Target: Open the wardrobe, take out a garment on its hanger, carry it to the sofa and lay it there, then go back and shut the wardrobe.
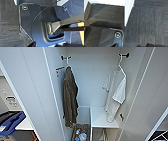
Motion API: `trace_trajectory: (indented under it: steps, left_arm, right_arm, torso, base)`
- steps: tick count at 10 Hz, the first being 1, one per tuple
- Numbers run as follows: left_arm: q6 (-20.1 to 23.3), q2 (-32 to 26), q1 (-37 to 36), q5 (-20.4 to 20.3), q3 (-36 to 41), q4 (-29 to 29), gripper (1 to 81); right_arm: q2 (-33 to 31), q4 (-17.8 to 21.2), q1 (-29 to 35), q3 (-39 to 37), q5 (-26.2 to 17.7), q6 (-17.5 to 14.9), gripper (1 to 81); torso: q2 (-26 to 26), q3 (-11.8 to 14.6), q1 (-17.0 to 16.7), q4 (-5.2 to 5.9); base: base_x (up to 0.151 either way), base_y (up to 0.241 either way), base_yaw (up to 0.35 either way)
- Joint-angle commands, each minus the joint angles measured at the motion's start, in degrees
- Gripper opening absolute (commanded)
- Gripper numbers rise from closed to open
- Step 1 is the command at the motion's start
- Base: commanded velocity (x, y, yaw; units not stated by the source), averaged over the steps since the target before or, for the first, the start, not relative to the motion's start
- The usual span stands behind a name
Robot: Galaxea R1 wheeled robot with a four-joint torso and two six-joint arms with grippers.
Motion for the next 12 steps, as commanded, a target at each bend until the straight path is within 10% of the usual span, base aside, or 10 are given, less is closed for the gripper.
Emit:
trace_trajectory:
  steps: [1, 9, 10, 12]
  left_arm:
    - [0.5, -0.6, -1.0, 2.2, -0.3, 0.9, 81.1]
    - [0.4, 0.0, -2.0, 3.4, -0.4, 0.7, 81.1]
    - [0.4, 0.1, -2.0, 3.8, -0.4, 0.7, 81.1]
    - [0.4, 0.3, -2.0, 4.3, -0.4, 0.6, 81.1]
  right_arm:
    - [-2.5, 4.3, -2.1, 2.5, 2.4, 0.0, 81.1]
    - [3.2, 6.3, -17.2, 0.2, 4.2, 0.8, 81.1]
    - [4.0, 7.5, -17.5, 0.3, 5.1, -0.5, 81.1]
    - [5.0, 17.7, -18.8, -0.6, 5.8, -13.4, 81.1]
  torso:
    - [0.0, 0.0, 0.0, 0.0]
    - [0.0, 0.0, 0.0, 0.0]
    - [0.0, 0.0, 0.0, 0.0]
    - [0.0, 0.0, 0.0, 0.0]
  base:
    - [0.0, 0.0, 0.0]
    - [0.0, 0.0, 0.0]
    - [0.0, 0.0, 0.0]
    - [0.0, 0.0, 0.0]
